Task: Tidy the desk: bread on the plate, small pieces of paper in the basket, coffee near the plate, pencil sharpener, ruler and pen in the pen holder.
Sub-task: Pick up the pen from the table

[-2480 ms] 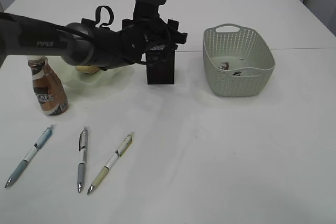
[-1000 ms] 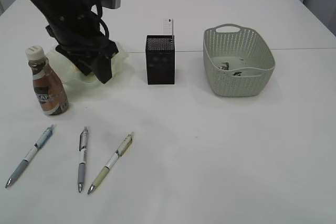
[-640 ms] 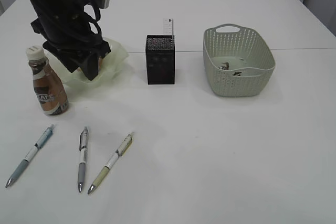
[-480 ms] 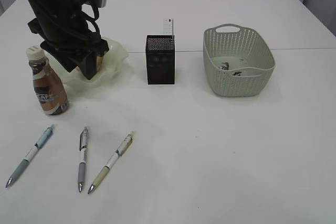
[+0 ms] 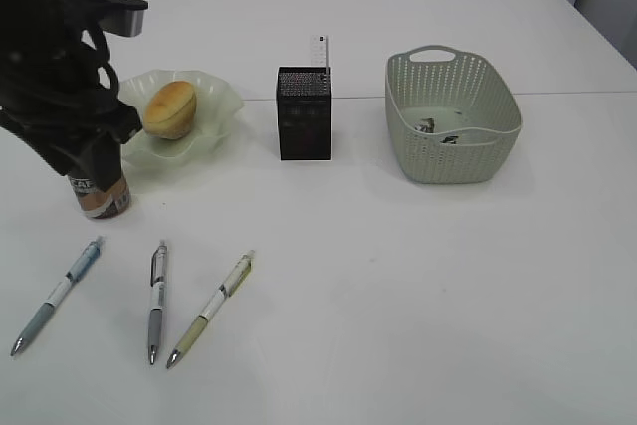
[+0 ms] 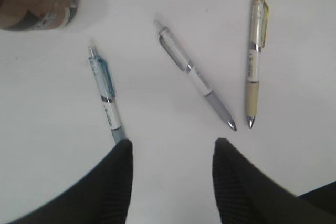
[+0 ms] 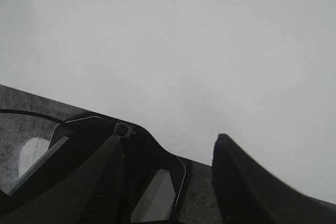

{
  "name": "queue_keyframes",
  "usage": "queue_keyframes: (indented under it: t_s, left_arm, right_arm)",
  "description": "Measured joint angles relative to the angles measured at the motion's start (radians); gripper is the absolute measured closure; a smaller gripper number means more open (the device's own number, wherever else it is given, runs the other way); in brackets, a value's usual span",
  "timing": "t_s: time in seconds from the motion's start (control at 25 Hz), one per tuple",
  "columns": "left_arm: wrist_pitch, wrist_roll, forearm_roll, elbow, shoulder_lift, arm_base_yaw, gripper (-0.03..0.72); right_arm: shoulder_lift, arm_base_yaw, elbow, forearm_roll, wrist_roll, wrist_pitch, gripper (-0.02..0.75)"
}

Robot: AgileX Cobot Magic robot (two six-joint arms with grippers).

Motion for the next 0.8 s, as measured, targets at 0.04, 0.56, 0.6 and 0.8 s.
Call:
queue_keyframes:
  t_s: [0.04,0.56,0.6,0.8]
  left_arm:
    - [0.000,0.000,0.007,0.021,-0.015,0.000,0.333]
    - [0.000,-0.014,0.026,0.081,0.026,0.122,0.334]
    - [0.000,-0.014,0.024,0.081,0.038,0.122,0.334]
    - [-0.004,-0.014,0.018,0.081,0.093,0.122,0.316]
  right_arm:
    - [0.000,0.000,0.000,0.000,0.000,0.000,0.309]
    - [0.000,0.000,0.000,0.000,0.000,0.000,0.309]
    - [0.000,0.000,0.000,0.000,0.000,0.000,0.309]
    - [0.000,0.000,0.000,0.000,0.000,0.000,0.309]
